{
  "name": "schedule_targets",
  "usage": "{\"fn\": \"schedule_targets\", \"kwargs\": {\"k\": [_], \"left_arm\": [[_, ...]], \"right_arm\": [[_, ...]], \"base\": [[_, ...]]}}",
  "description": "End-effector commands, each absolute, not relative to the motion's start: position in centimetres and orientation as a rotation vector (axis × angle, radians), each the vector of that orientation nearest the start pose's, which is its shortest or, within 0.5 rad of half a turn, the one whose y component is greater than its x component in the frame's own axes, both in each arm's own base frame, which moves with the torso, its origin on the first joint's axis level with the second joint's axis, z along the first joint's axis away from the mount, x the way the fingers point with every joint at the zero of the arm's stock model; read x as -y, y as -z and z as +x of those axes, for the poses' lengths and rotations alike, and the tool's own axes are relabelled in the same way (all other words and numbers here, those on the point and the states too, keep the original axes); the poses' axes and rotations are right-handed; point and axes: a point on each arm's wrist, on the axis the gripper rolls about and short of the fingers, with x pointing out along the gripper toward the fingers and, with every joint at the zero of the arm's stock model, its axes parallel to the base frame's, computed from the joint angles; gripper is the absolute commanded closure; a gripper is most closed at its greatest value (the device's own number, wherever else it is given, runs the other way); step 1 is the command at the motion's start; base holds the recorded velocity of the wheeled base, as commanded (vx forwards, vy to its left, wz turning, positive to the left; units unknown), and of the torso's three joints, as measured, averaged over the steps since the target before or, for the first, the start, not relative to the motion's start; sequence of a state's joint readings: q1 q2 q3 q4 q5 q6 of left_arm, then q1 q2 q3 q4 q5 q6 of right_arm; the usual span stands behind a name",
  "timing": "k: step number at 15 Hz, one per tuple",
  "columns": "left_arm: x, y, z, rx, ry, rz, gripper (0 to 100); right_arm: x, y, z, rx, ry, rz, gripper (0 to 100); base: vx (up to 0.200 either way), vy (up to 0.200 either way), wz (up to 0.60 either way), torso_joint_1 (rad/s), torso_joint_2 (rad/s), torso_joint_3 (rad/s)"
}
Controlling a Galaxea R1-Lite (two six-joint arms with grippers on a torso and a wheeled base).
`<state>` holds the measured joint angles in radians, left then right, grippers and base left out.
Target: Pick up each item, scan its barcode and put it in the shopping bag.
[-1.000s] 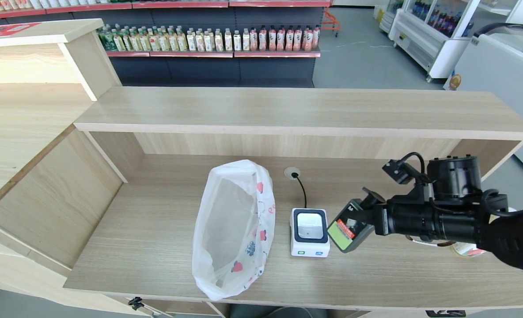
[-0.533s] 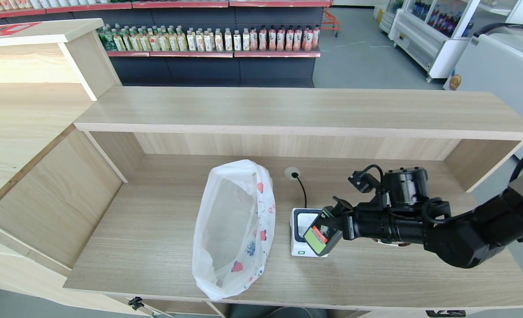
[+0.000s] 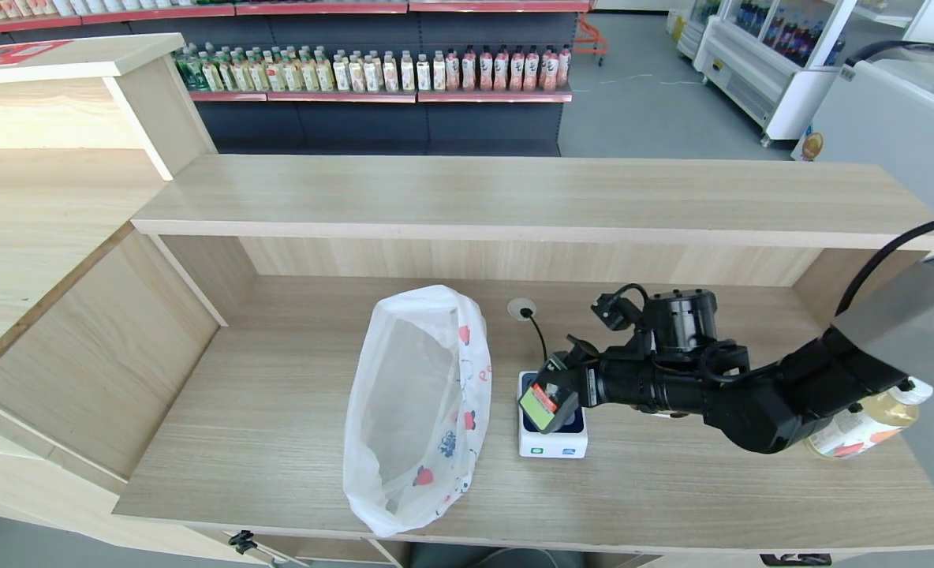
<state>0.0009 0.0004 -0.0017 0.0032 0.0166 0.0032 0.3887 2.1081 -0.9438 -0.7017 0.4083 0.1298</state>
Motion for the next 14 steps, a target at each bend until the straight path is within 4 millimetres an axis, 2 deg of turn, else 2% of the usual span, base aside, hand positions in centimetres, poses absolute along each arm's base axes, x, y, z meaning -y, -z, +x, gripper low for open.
{"fn": "schedule_targets", "kwargs": {"k": [1, 4, 6, 8, 9, 10, 11, 14], "left_arm": [[0.0, -7.6, -2.3, -0.002, -0.018, 0.003, 0], [0.0, -7.6, -2.3, -0.002, -0.018, 0.003, 0], [0.0, -7.6, -2.3, -0.002, -0.018, 0.003, 0], [0.0, -7.6, -2.3, -0.002, -0.018, 0.003, 0], [0.0, -7.6, -2.3, -0.002, -0.018, 0.003, 0], [0.0, -7.6, -2.3, -0.002, -0.018, 0.003, 0], [0.0, -7.6, -2.3, -0.002, -0.018, 0.003, 0], [0.0, -7.6, -2.3, -0.002, -0.018, 0.003, 0]], "right_arm": [[-15.4, -7.4, 35.3, -0.547, -0.746, 0.123, 100], [-15.4, -7.7, 35.2, -0.541, -0.749, 0.127, 100], [-15.2, -9.2, 34.9, -0.506, -0.75, 0.143, 100], [-13.6, -14.4, 33.4, -0.411, -0.726, 0.248, 100], [-12.5, -16.3, 32.6, -0.364, -0.711, 0.26, 100], [-10.7, -18.5, 31.2, -0.289, -0.689, 0.221, 100], [-9.2, -19.5, 30.0, -0.242, -0.665, 0.155, 100], [-6.3, -18.1, 28.1, -0.23, -0.603, -0.023, 100]], "base": [[0.0, 0.0, 0.0, 0.0, 0.0, 0.0], [0.0, 0.0, 0.0, 0.0, 0.0, 0.0], [0.0, 0.0, 0.0, 0.0, 0.0, 0.0], [0.0, 0.0, 0.0, 0.0, 0.0, 0.0], [0.0, 0.0, 0.0, 0.0, 0.0, 0.0], [0.0, 0.0, 0.0, 0.0, 0.0, 0.0], [0.0, 0.0, 0.0, 0.0, 0.0, 0.0], [0.0, 0.0, 0.0, 0.0, 0.0, 0.0]]}}
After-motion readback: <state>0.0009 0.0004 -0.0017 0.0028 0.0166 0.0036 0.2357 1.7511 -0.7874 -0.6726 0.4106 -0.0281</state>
